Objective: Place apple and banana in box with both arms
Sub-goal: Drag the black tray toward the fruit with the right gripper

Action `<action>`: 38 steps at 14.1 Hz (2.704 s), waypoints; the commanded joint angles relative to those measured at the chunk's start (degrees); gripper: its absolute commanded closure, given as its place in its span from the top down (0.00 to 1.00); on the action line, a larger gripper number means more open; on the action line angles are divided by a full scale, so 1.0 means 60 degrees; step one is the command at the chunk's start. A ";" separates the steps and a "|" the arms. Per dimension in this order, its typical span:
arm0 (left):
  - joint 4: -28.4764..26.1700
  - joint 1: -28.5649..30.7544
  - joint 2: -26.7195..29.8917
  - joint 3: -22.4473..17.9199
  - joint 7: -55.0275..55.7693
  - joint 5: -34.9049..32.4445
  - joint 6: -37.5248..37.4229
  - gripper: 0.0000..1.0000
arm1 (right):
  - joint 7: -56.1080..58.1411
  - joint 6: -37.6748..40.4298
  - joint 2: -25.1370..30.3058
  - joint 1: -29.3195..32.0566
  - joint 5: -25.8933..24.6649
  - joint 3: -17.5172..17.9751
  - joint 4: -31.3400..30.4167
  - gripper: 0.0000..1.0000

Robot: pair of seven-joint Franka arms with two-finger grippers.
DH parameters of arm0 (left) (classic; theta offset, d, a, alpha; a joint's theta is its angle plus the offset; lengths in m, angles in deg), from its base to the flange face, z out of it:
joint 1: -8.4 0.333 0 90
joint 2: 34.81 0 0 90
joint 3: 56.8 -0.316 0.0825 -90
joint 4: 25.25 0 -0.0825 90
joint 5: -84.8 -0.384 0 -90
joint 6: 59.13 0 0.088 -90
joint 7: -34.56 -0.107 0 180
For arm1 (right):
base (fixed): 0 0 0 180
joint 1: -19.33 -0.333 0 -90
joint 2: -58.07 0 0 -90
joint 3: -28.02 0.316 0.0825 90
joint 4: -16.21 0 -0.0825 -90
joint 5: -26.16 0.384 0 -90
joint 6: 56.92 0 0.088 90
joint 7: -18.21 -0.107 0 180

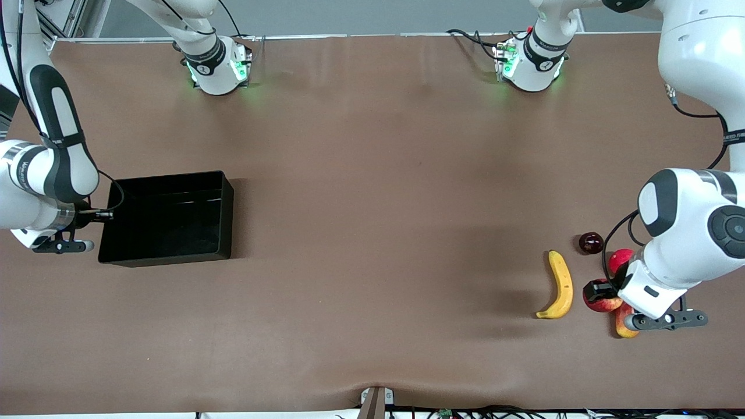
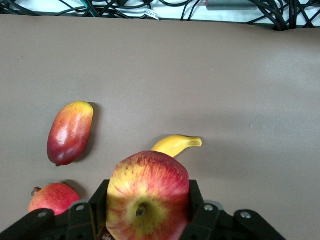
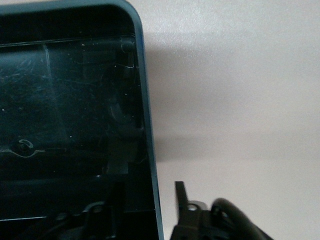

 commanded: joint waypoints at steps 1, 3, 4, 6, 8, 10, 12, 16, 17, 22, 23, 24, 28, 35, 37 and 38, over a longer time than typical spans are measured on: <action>-0.0191 -0.0013 0.0393 0.0082 0.0062 0.0161 -0.0193 0.00 | 0.0330 -0.0049 0.0056 0.0249 0.0123 0.0194 -0.0059 0.00; -0.0177 -0.0013 0.0627 0.0418 0.0076 0.0190 -0.0543 0.00 | 0.0315 0.0024 0.0070 0.0205 0.0138 0.0194 -0.0059 0.00; -0.0177 0.0060 0.0715 0.0492 0.0120 0.0335 -0.0646 0.00 | 0.0330 0.0155 0.0100 0.0176 0.0138 0.0194 -0.0059 0.00; -0.0191 0.0046 0.0702 0.0536 0.0149 0.0760 -0.0647 0.00 | 0.0315 0.0302 0.0129 0.0161 0.0138 0.0208 0.0028 0.00; -0.0191 -0.0042 0.0672 0.0522 0.0266 0.0762 -0.0647 0.00 | 0.0795 0.0927 0.0362 0.0176 0.0196 0.0237 0.0116 0.00; -0.0177 -0.0071 0.0585 0.0522 0.0587 0.0689 -0.0647 0.00 | 0.1426 0.2419 0.0510 0.0161 0.1361 0.0223 0.0525 0.00; -0.0177 -0.0086 0.0570 0.0536 0.0778 0.0732 -0.0647 0.00 | 0.1619 0.3433 0.0801 0.0117 0.1953 0.0223 0.0775 0.00; -0.0191 -0.0072 0.0584 0.0551 0.1175 0.0762 -0.0647 0.00 | 0.1575 0.4578 0.1241 -0.0307 0.2027 0.0238 0.1186 0.00; -0.0191 -0.0086 0.0584 0.0551 0.1189 0.0762 -0.0647 0.00 | 0.1517 0.4681 0.1402 -0.0482 0.2028 0.0267 0.1172 0.00; -0.0177 -0.0145 0.0584 0.0536 0.1190 0.0718 -0.0647 0.00 | -0.0428 0.4917 0.1857 -0.1755 0.2479 0.0355 0.1113 0.00; -0.0177 -0.0145 0.0599 0.0551 0.1204 0.0732 -0.0647 0.00 | -0.0983 0.4902 0.1858 -0.2005 0.2714 0.0369 0.1113 0.00; -0.0177 -0.0159 0.0599 0.0536 0.1219 0.0732 -0.0647 0.00 | -0.1409 0.4859 0.1858 -0.2254 0.2992 0.0369 0.1113 0.00; -0.0264 -0.0145 0.0613 0.0536 0.1292 0.0644 -0.0633 0.00 | -0.3196 0.4318 0.1843 -0.3498 0.3858 0.0369 0.1113 0.00; -0.0309 -0.0510 0.0818 0.0594 0.1701 0.0674 -0.0662 0.00 | -0.5615 0.1507 0.1405 -0.5871 0.4588 0.0369 0.0732 0.00; -0.0309 -0.0745 0.0921 0.0624 0.1877 0.0659 -0.0909 0.00 | -0.5719 0.0760 0.1025 -0.6516 0.5043 0.0369 0.0732 0.00; -0.0323 -0.0847 0.0936 0.0624 0.2139 0.0645 -0.1012 0.00 | -0.6053 0.0278 0.0791 -0.6809 0.5248 0.0369 0.0732 0.00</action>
